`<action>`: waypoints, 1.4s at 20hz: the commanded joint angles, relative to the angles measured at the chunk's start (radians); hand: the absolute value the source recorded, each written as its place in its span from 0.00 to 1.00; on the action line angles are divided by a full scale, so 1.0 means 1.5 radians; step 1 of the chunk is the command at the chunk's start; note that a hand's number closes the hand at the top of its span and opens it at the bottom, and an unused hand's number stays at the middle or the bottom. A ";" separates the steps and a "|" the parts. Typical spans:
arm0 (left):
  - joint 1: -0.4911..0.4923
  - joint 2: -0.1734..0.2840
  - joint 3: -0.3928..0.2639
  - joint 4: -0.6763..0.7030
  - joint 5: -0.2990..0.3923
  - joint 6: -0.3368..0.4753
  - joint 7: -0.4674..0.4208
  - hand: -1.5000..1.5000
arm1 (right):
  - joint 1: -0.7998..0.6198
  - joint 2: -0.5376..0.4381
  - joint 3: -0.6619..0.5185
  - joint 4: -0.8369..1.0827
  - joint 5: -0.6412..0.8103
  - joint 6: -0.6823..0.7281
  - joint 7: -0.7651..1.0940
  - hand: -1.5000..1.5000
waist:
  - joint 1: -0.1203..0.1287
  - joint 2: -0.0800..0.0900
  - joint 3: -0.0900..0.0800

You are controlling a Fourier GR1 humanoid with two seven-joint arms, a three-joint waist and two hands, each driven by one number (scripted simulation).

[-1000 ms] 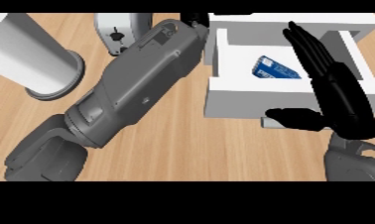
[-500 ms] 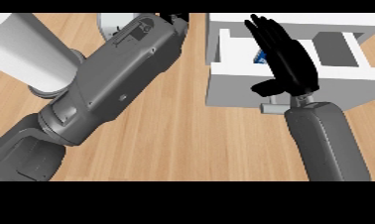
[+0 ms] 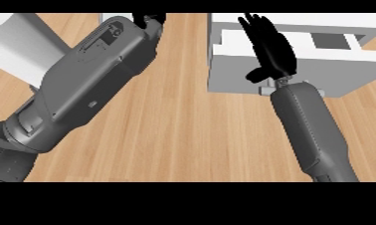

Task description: Pick up the can, place it into the drawer and close the drawer

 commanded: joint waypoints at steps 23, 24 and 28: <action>0.063 0.116 0.018 -0.179 -0.056 -0.003 0.101 0.00 | -0.283 -0.049 -0.124 0.464 0.050 -0.322 -0.007 0.00 | 0.038 0.020 0.005; 0.081 0.095 0.018 -0.199 -0.057 0.017 0.093 0.00 | -0.292 -0.061 -0.123 0.471 0.053 -0.316 -0.014 0.00 | 0.032 0.018 0.004; 0.086 0.116 0.019 -0.200 -0.060 -0.003 0.106 0.00 | -0.314 -0.064 -0.127 0.495 0.060 -0.328 0.011 0.00 | 0.040 0.023 0.004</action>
